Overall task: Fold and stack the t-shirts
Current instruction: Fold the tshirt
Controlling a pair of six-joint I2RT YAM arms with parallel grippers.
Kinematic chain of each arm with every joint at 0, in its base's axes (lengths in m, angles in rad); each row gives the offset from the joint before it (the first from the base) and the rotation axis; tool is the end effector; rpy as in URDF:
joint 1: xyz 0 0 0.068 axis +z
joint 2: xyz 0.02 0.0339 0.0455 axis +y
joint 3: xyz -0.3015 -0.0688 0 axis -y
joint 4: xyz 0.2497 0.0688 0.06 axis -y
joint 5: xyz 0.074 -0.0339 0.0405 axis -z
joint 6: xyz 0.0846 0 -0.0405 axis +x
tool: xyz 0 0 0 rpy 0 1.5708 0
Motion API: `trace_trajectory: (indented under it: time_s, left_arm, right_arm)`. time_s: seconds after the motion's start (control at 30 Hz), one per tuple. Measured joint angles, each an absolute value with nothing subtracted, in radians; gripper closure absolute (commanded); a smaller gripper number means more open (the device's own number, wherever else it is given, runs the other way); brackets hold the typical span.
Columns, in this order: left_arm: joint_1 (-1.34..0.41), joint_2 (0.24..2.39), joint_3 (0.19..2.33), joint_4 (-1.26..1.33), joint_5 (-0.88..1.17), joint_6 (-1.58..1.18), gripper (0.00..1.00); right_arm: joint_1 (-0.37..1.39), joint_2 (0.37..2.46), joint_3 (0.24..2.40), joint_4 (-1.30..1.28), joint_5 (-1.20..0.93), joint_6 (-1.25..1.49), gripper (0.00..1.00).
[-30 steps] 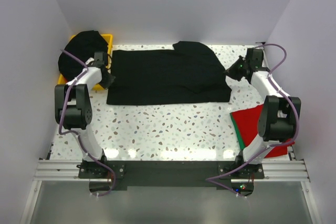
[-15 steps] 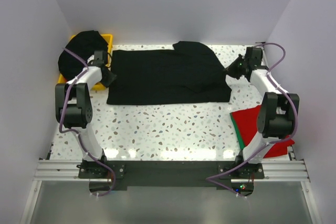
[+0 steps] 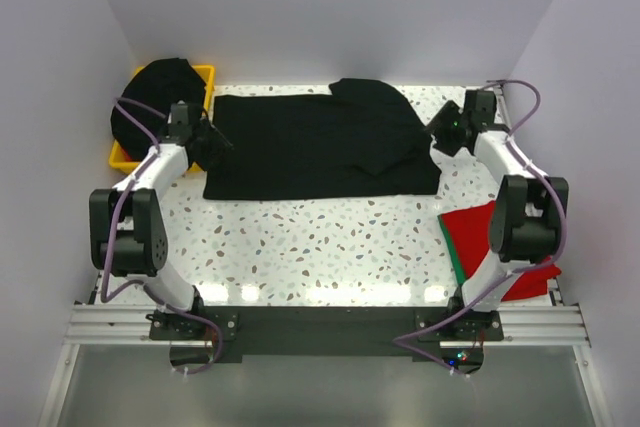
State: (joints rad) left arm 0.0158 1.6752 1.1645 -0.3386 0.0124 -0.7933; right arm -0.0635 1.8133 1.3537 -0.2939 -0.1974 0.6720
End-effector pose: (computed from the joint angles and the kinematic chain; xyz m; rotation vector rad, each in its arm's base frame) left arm 0.4033 0.0053 0.2246 -0.9605 2.2580 -0.3650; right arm 0.4574 -0.0125 0.2418 0.7557 2.2435 0.5303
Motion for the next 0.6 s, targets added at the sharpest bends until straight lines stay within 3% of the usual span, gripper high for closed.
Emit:
trace_trajectory:
  time_s: [0.27,0.6]
  left_arm:
    - [0.008,1.627,1.003,-0.304,0.064,-0.852,0.47]
    - [0.008,1.692,0.997,-0.219,0.104,-0.877,0.48]
  right_arm:
    - [-0.063,1.523,1.016,-0.315,-0.111,0.665,0.44]
    - [-0.063,1.505,0.858,-0.289,-0.093,0.670,0.43]
